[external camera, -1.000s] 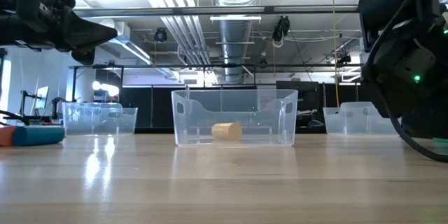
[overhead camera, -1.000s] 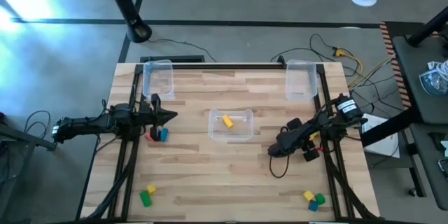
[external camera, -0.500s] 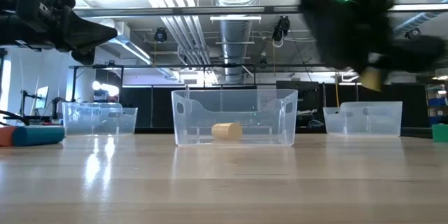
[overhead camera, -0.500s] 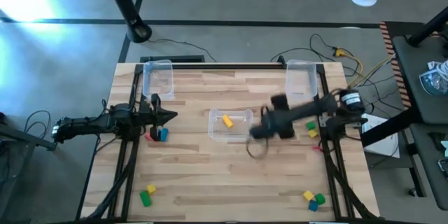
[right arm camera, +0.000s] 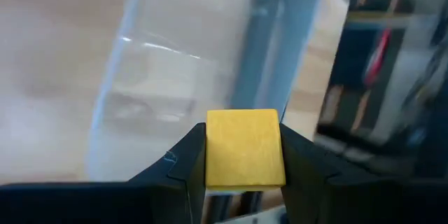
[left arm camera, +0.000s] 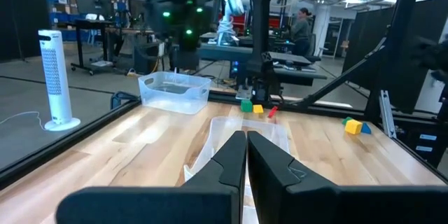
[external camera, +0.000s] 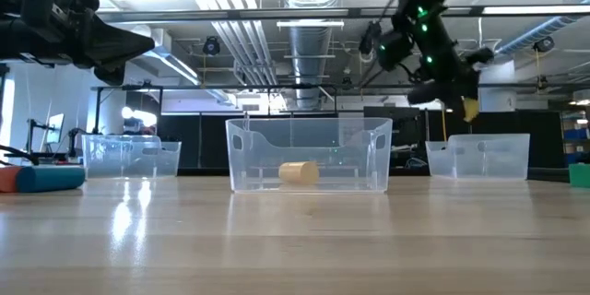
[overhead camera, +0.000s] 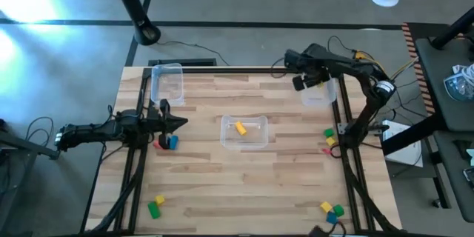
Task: Sort blocks by size
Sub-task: Put the yellow square block into the top right transparent bin
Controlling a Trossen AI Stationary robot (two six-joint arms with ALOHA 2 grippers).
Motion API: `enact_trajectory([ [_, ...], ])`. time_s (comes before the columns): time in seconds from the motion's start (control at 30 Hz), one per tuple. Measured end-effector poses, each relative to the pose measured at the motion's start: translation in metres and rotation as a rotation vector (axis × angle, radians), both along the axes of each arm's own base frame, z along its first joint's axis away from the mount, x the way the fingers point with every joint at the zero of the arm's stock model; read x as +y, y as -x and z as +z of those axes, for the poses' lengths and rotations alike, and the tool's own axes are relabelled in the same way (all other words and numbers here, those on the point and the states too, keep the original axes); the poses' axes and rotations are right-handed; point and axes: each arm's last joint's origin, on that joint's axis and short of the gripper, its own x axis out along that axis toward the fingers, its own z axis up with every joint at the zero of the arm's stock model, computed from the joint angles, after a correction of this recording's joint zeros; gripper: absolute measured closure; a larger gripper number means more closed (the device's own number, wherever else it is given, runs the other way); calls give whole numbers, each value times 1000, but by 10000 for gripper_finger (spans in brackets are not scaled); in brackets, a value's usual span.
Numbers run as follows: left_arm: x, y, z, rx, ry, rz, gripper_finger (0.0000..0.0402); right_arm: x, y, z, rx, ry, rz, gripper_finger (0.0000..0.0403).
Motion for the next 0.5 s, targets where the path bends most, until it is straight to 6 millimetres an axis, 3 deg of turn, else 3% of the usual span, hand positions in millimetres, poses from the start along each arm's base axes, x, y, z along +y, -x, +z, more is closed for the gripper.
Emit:
enact_trajectory([
  [0.27,0,0,0,-1,0,0,401,-37,17,-19,-224,87,-207,275],
  [0.5,0,0,0,-1,0,0,401,-48,35,-43,-260,156,-340,276],
])
